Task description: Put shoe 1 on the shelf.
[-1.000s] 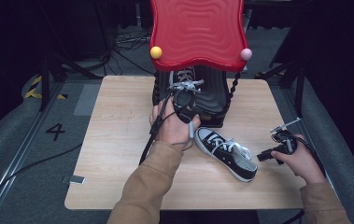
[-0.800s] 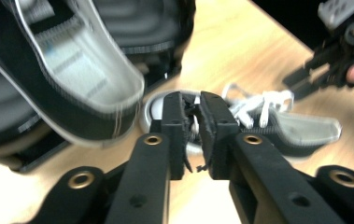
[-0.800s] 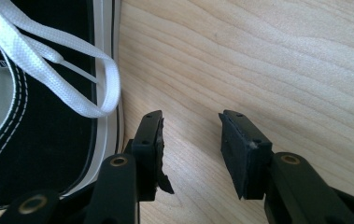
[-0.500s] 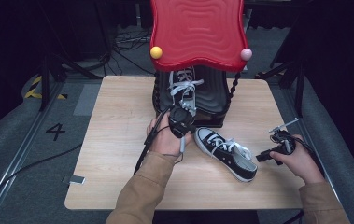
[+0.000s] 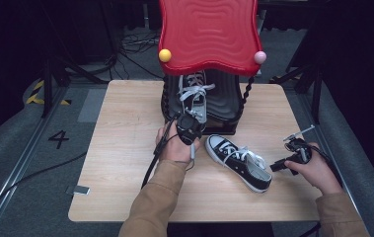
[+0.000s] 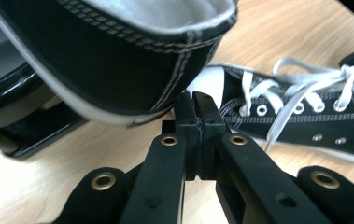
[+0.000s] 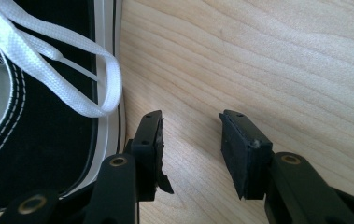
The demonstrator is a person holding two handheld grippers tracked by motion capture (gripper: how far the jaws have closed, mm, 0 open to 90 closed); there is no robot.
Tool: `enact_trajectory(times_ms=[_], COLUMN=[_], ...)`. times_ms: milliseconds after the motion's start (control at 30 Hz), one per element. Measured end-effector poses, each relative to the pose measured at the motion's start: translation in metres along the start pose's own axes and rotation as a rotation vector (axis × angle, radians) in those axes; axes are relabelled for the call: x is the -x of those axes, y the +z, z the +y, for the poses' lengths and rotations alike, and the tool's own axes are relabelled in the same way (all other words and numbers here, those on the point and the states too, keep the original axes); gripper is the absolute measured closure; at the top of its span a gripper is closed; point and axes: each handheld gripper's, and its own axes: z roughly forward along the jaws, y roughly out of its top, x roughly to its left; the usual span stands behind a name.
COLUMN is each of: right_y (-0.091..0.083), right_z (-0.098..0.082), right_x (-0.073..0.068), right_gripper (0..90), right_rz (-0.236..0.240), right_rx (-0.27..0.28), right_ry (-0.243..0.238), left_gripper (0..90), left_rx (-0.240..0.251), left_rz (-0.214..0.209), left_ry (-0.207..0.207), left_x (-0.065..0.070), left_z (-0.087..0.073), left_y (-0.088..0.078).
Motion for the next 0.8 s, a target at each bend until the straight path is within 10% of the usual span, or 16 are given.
enact_trajectory(times_ms=[233, 800], right_y=[0.000, 0.004], right_z=[-0.001, -0.001], right_x=[0.000, 0.000], right_gripper=[59.1, 58.8], right_rz=[0.003, 0.010], right_rx=[0.000, -0.014], right_ry=[0.000, -0.002], left_gripper=[90.0, 90.0], left_rx=[0.102, 0.094], left_rz=[-0.005, 0.014], left_ry=[-0.052, 0.015], left_x=[0.002, 0.005], left_z=[0.008, 0.035], left_y=[0.004, 0.021])
